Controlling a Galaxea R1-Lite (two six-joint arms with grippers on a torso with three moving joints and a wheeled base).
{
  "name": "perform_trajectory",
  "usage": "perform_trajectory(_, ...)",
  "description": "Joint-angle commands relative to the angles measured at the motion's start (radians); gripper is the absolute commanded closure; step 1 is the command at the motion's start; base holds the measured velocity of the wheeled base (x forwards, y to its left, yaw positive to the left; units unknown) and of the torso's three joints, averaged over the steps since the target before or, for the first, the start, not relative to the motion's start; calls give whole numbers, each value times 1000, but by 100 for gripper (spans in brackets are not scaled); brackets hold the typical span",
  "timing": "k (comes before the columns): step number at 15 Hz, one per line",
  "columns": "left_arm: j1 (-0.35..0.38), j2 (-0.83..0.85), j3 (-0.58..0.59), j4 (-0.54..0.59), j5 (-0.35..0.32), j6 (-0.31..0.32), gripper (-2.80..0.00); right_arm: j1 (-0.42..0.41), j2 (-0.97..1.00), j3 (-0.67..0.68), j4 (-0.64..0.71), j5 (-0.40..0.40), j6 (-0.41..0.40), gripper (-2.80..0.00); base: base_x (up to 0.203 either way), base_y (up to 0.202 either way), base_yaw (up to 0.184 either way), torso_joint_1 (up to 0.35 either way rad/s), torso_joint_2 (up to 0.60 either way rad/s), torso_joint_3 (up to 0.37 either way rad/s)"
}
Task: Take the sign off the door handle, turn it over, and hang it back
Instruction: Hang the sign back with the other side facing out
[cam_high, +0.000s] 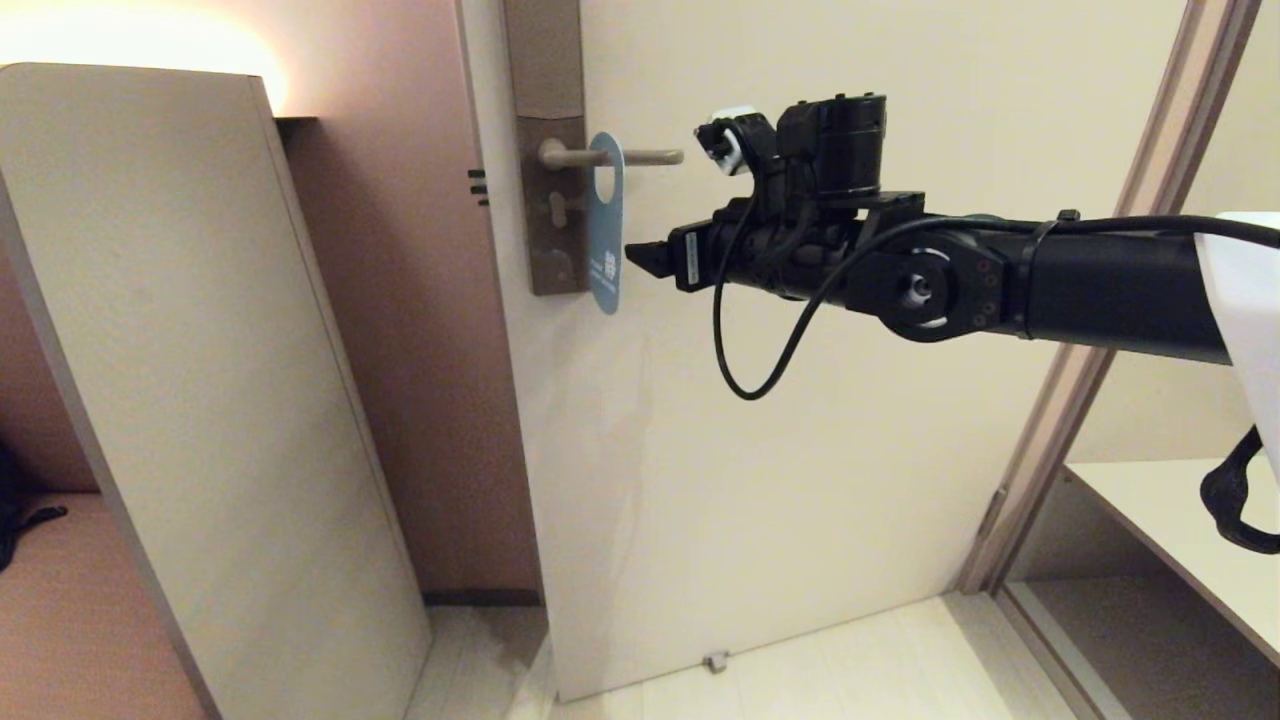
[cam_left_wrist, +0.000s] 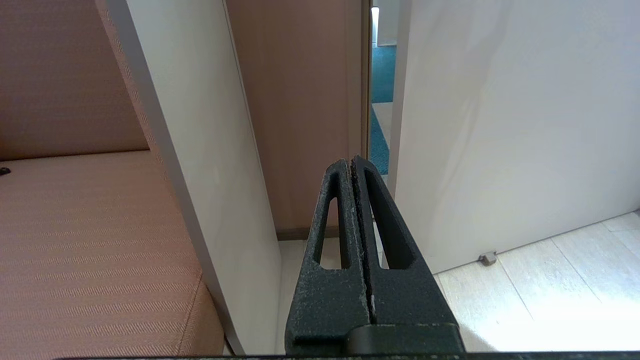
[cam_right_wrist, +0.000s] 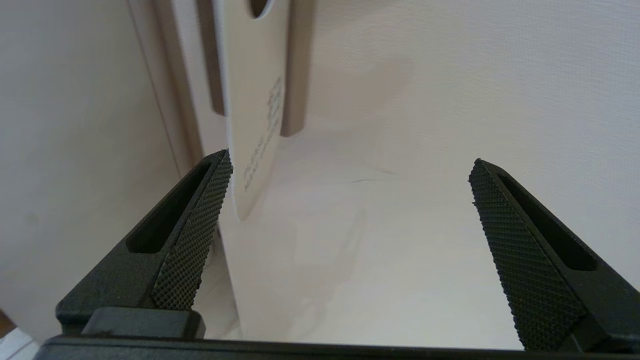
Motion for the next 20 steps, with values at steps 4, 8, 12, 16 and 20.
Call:
perform_trajectory(4,0,2,0,0,0,0,0,-1,1,3,-4,1,0,-280,0,0,0,0,0,0)
perform_trajectory(8,0,2,0,0,0,-1,0,-1,4,5,-5,2,1,-280,0,0,0,0,0,0)
perform_trajectory(12,0,2,0,0,0,0,0,-1,4,14,-7,2,0,0,0,0,0,0,0,0)
perform_trajectory(16,0,2,0,0,0,-1,0,-1,4,16,-5,0,-1,0,0,0,0,0,0,0)
perform_trajectory(20,0,2,0,0,0,0,0,-8,22,5,-30,-78,1,0,0,0,0,0,0,0)
